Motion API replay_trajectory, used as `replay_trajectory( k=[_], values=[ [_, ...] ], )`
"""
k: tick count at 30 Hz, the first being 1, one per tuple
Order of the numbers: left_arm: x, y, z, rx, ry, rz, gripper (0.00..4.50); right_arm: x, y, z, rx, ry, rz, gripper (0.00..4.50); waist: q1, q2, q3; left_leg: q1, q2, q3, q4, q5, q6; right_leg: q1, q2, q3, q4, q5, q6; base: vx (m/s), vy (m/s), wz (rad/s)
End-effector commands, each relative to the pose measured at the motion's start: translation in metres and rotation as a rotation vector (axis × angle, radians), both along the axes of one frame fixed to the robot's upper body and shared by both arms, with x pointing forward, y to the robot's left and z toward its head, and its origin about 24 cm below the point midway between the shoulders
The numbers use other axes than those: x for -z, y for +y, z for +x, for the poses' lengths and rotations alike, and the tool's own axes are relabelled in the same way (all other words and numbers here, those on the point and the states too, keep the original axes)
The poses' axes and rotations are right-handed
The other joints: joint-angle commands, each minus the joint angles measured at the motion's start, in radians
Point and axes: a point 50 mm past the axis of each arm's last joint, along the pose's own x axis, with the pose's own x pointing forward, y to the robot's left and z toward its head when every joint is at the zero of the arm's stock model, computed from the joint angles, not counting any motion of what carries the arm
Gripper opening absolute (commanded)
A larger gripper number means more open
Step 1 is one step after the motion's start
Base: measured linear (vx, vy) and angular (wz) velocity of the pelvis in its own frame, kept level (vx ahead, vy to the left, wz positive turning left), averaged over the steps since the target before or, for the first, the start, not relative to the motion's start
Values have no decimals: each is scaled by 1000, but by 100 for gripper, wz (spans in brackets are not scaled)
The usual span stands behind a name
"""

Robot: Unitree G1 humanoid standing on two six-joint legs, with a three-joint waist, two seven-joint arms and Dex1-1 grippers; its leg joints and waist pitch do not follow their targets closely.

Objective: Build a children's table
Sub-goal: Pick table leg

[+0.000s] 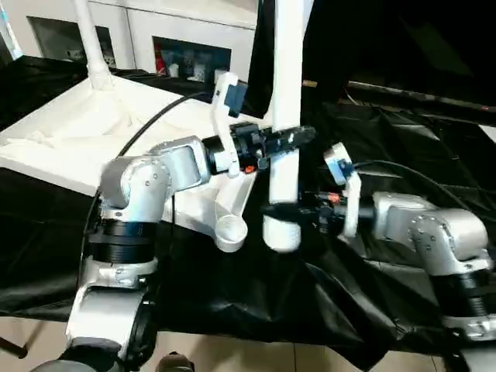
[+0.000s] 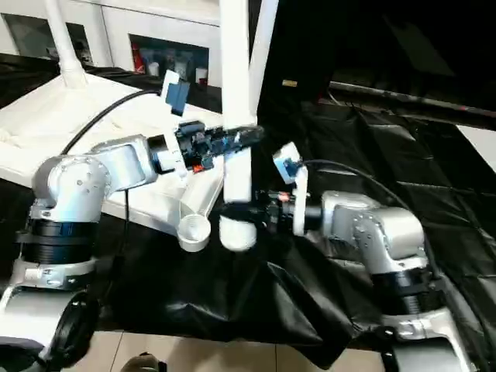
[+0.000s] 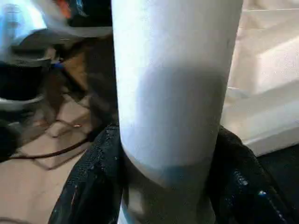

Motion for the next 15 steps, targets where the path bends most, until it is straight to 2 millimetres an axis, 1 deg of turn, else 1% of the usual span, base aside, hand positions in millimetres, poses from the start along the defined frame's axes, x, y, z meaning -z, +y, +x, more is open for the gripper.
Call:
replay_trajectory(
  k=[1,2,3,4,6,7,8,9,10,11,12,13,15],
  values=[
    [-5,-1,5,-80,-32,46,277,-5,-6,8,107,-56,-19,195,1,0,-75,21,18,-4,-71,-152,-61,49,-58,29,-65,-225,-132,0,0,0],
    [-4,-1,5,-88,-38,56,277,-5,-5,9,115,-63,-21,195,-1,0,-75,21,19,-4,-72,-155,-64,48,-58,28,-65,-228,-130,0,0,0],
    [-2,-2,4,-118,-47,80,301,-5,-4,10,135,-71,-29,195,-1,1,-75,21,18,-4,-71,-157,-64,49,-57,28,-65,-229,-129,0,0,0],
    [2,-5,4,-181,-57,128,308,-5,-2,11,158,-80,-47,195,-1,3,-76,22,20,-5,-72,-156,-64,50,-57,29,-64,-215,-127,0,0,0],
    [4,-7,4,-208,-61,145,316,-5,-1,12,167,-84,-56,195,-3,1,-75,21,22,-5,-73,-159,-66,50,-57,29,-64,-209,-126,0,0,0],
    [7,-11,0,-231,-46,137,320,-5,2,12,175,-94,-65,195,-3,0,-76,21,20,-3,-71,-153,-63,51,-56,29,-63,-200,-127,0,0,0],
    [8,-13,-1,-237,-40,130,301,-5,4,12,178,-97,-66,195,-4,0,-75,20,19,-3,-71,-152,-61,51,-56,29,-64,-198,-130,0,0,0],
    [8,-14,-2,-245,-33,121,289,-5,5,12,181,-99,-69,195,-3,1,-76,21,20,-3,-70,-153,-61,52,-57,28,-63,-198,-131,0,0,0],
    [9,-15,-2,-254,-24,114,282,-5,5,12,182,-101,-73,195,-3,-2,-75,19,18,-2,-70,-154,-57,51,-55,29,-65,-202,-128,0,0,0],
    [9,-15,-1,-278,-18,111,277,-5,6,12,185,-102,-78,194,-2,-2,-76,21,17,-2,-69,-156,-55,50,-55,29,-67,-214,-122,0,0,0],
    [9,-14,1,-295,-14,110,277,-5,6,12,187,-104,-81,194,-3,-2,-75,20,18,-2,-70,-159,-56,50,-55,29,-67,-219,-120,0,0,0],
    [9,-13,3,-325,-9,99,246,-4,7,13,191,-107,-87,194,-3,-3,-74,19,18,-4,-70,-167,-56,50,-54,29,-70,-233,-108,0,0,0],
    [8,-13,5,-343,-5,89,237,-4,7,13,194,-109,-90,194,-4,-4,-74,19,17,-4,-70,-169,-56,49,-54,29,-71,-239,-101,0,0,0]
  ],
)
